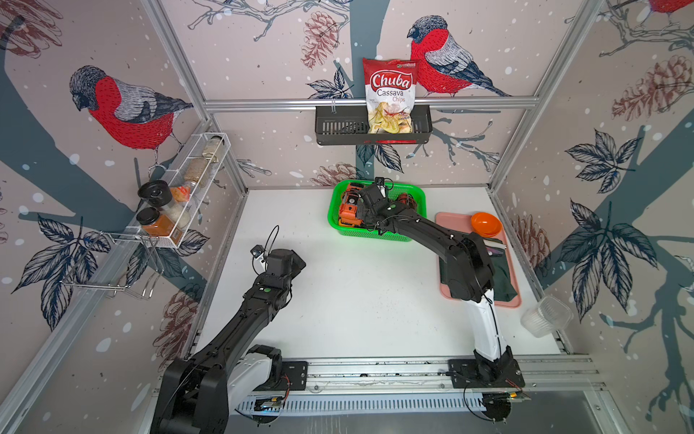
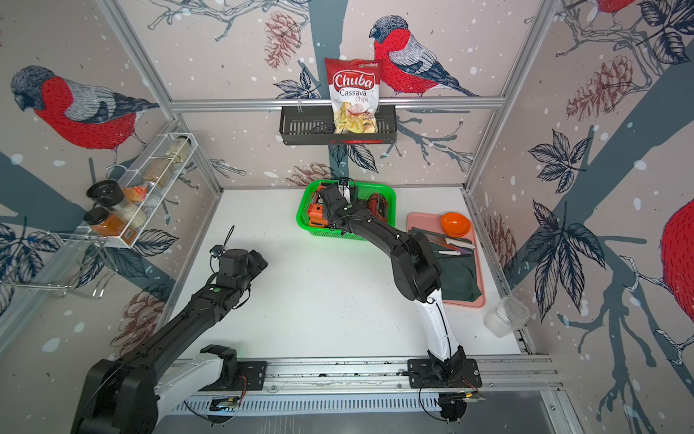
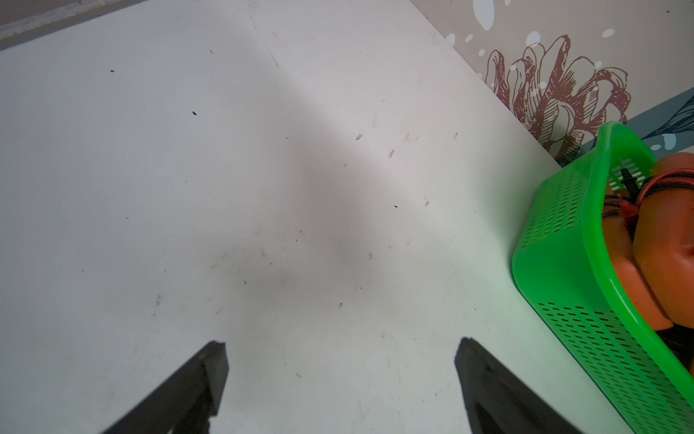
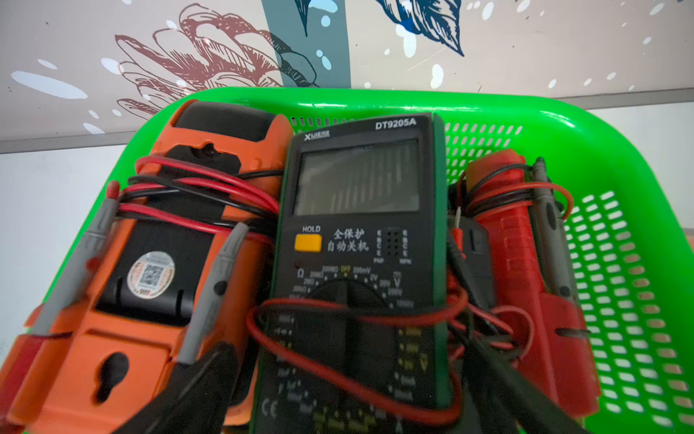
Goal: Put the multimeter into the basket
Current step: Place the multimeter in the basket, then reset both arms
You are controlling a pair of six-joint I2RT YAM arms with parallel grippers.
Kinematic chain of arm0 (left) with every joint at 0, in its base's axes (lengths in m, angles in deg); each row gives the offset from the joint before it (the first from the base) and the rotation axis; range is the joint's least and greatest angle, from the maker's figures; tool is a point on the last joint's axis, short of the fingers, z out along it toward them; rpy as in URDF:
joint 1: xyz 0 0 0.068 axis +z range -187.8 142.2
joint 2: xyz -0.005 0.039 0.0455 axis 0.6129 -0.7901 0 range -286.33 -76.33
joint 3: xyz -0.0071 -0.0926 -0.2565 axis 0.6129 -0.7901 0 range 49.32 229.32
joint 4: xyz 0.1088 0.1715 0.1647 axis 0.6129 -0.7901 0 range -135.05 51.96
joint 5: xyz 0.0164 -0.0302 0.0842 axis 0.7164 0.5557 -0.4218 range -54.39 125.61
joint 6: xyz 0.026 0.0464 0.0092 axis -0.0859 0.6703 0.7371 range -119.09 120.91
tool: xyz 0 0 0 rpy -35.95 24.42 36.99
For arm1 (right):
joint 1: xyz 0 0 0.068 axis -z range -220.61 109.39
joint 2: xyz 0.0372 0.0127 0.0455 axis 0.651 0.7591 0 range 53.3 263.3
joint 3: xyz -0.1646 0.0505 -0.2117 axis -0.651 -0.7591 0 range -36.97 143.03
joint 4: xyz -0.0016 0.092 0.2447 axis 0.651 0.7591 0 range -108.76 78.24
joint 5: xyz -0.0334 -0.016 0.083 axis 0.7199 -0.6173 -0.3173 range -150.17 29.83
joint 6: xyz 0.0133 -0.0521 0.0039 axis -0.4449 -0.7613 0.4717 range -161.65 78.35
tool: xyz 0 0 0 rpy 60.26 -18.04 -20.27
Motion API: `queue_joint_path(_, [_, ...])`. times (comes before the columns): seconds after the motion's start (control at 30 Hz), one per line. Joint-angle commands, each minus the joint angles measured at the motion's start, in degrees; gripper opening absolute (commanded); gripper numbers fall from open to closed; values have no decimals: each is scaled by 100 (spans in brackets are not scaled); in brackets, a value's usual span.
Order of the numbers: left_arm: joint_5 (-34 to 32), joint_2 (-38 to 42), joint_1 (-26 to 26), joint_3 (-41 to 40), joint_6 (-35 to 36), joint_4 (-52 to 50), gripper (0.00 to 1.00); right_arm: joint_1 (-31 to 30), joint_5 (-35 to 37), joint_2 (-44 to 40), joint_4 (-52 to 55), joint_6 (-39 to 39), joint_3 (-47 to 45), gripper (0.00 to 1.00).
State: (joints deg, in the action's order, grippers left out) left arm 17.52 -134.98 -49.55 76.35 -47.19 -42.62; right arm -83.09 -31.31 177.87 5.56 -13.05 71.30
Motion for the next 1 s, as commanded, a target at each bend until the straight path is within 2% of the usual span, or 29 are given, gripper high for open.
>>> queue_joint_path(0.0, [-63, 38, 16, 37, 2, 80, 98, -49, 84, -241, 36, 23, -85, 99])
queue_joint_path(0.27, [-169, 124, 16, 86, 32, 78, 98, -165, 279, -1085, 36, 24, -608, 99])
queue_joint_path(0.33, [-240, 160, 15, 108, 108, 112, 98, -171, 313, -1518, -219, -3, -1085, 99])
queue_joint_path(0.53, [-471, 265, 15, 185, 483, 377, 98, 25, 508, -3400, -1623, -185, -3332, 99])
queue_joint_path(0.63, [-594, 305, 19, 163, 771, 663, 98, 486, 243, -4334, -2028, 36, -4315, 99])
queue_joint_path(0.8, [-812, 328, 15, 77, 1272, 1220, 98, 1648, -275, -5561, -2225, 437, -5513, 99])
queue_joint_path(0.97, [-908, 395, 19, -220, 2094, 2046, 98, 2783, -950, -6230, -2467, 328, -6401, 99])
